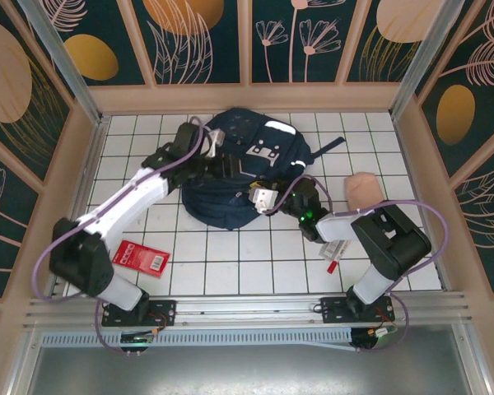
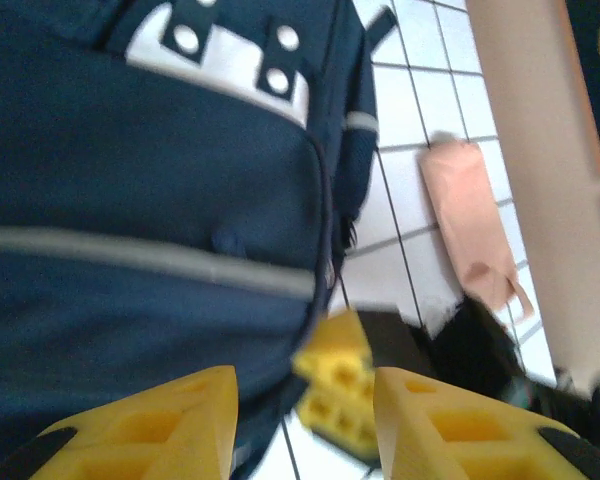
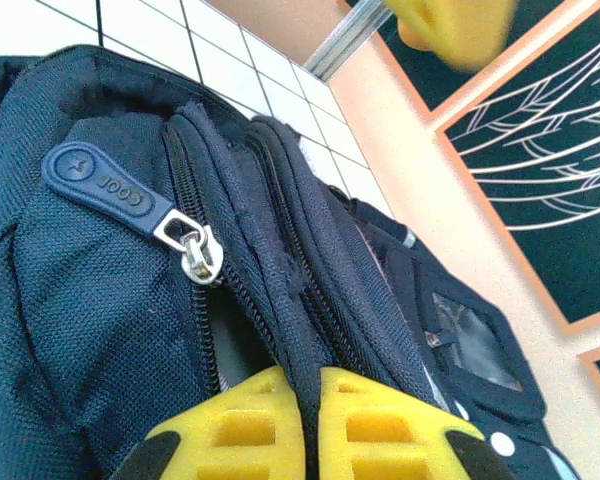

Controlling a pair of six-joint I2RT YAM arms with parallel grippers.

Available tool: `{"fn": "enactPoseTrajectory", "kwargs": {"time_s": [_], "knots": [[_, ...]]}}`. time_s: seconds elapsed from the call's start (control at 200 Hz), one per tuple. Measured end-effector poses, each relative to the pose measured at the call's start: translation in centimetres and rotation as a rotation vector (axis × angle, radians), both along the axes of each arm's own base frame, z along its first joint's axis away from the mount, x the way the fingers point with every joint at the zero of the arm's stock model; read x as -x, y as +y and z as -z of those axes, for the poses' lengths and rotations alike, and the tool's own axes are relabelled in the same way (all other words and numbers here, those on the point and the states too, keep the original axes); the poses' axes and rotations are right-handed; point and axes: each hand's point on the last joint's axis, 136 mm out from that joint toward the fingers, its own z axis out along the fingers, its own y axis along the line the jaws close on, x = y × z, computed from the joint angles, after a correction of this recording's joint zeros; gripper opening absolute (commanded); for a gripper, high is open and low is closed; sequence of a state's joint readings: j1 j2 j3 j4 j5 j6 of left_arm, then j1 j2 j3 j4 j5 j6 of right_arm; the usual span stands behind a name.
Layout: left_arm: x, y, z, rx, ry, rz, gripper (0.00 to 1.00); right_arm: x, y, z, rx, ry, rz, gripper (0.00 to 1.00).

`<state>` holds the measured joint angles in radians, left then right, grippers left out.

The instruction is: Pack books, pencil case, and school supplies into a backpack

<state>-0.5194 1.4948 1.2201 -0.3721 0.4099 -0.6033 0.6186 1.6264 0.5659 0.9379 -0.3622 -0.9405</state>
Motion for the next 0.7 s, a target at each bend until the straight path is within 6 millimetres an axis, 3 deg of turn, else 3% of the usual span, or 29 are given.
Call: {"fn": "enactPoseTrajectory", "kwargs": {"time_s": [0.115,0.255,0.555,0.701], "knots": [[3.3,0.3,3.4,-0.002,0.057,0.052,0.37,0.0,-0.3,-0.1,-0.042,0.059,-0.015,0.0],[5.8,0.5,7.9,-0.037,0.148,0.079,0.38,0.1,-0.2,-0.2,-0.069,0.112,-0.04,0.0],[4.3,0.2,9.2,-0.08,0.13,0.06,0.38,0.4,0.3,0.1,-0.08,0.162,-0.072,0.0],[3.2,0.3,8.8,-0.105,0.086,0.047,0.37,0.5,0.5,0.4,-0.057,0.173,-0.086,0.0]]}}
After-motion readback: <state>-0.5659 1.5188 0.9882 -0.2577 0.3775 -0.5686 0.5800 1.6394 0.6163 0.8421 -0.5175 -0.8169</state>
